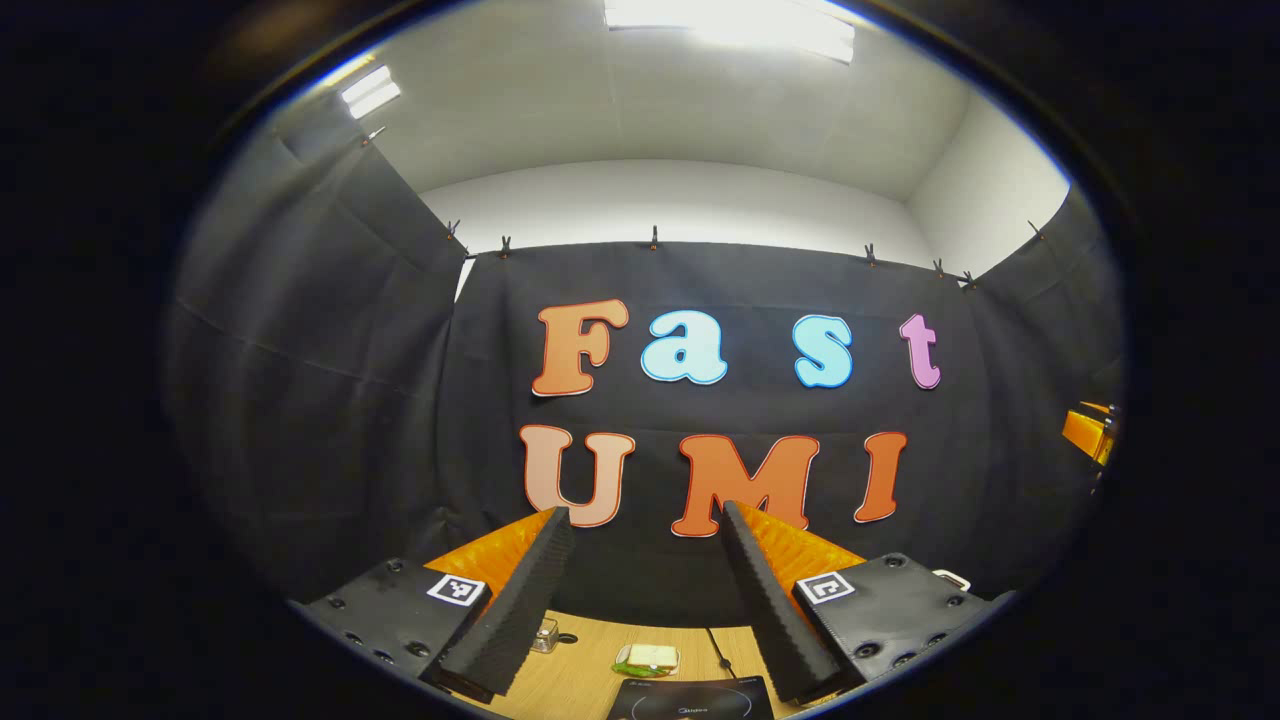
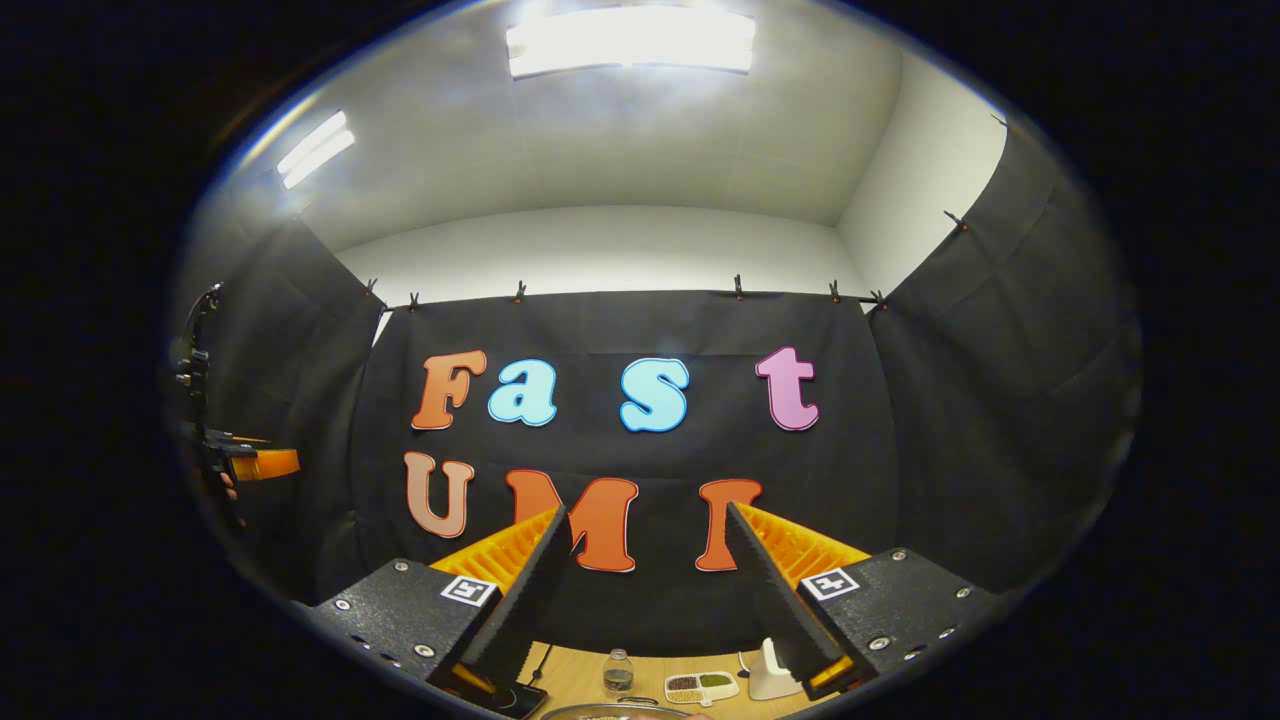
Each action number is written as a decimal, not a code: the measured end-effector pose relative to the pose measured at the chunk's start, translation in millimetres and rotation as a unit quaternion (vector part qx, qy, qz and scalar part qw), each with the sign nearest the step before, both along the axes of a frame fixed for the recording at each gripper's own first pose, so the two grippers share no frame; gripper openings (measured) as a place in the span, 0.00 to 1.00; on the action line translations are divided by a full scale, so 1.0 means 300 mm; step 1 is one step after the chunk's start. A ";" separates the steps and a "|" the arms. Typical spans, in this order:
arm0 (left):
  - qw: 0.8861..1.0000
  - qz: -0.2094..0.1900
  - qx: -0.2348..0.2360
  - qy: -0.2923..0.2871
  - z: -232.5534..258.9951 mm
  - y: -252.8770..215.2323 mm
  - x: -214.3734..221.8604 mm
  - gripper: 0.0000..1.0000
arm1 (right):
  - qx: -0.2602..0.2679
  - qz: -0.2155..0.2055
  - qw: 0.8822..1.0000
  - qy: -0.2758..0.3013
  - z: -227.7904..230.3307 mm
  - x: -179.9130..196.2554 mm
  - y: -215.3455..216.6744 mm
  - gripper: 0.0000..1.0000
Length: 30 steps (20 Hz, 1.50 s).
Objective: First push the handle of the pot to place it horizontally, then grasp the pot with both hands and set it on the induction cooktop.
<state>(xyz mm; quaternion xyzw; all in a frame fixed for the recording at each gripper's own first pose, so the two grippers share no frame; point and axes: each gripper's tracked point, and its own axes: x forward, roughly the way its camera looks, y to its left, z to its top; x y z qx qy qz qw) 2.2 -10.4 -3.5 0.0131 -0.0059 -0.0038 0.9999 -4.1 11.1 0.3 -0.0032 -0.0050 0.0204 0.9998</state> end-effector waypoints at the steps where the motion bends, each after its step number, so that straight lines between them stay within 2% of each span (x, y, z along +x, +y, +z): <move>1: 1.000 0.000 0.001 -0.001 0.003 0.000 0.003 0.97 | 0.001 0.002 1.000 0.002 -0.003 -0.008 -0.001 0.95; 10: 1.000 -0.005 0.018 -0.008 -0.010 -0.040 -0.030 0.98 | 0.008 0.010 0.999 0.031 -0.086 -0.028 -0.024 0.95; 15: 1.000 -0.009 0.019 -0.006 -0.024 -0.070 -0.039 0.96 | 0.024 0.028 0.996 0.083 -0.206 -0.062 -0.025 0.95; 19: 1.000 -0.009 0.021 -0.003 -0.034 -0.081 -0.046 0.98 | 0.013 0.048 0.990 0.134 -0.335 -0.097 0.003 0.95; 24: 1.000 -0.007 0.019 0.002 -0.049 -0.075 -0.047 0.98 | -0.005 0.079 0.974 0.213 -0.541 -0.157 0.071 0.95; 30: 1.000 0.001 0.023 0.011 -0.078 -0.055 -0.041 0.97 | -0.012 0.120 0.940 0.320 -0.804 -0.247 0.164 0.95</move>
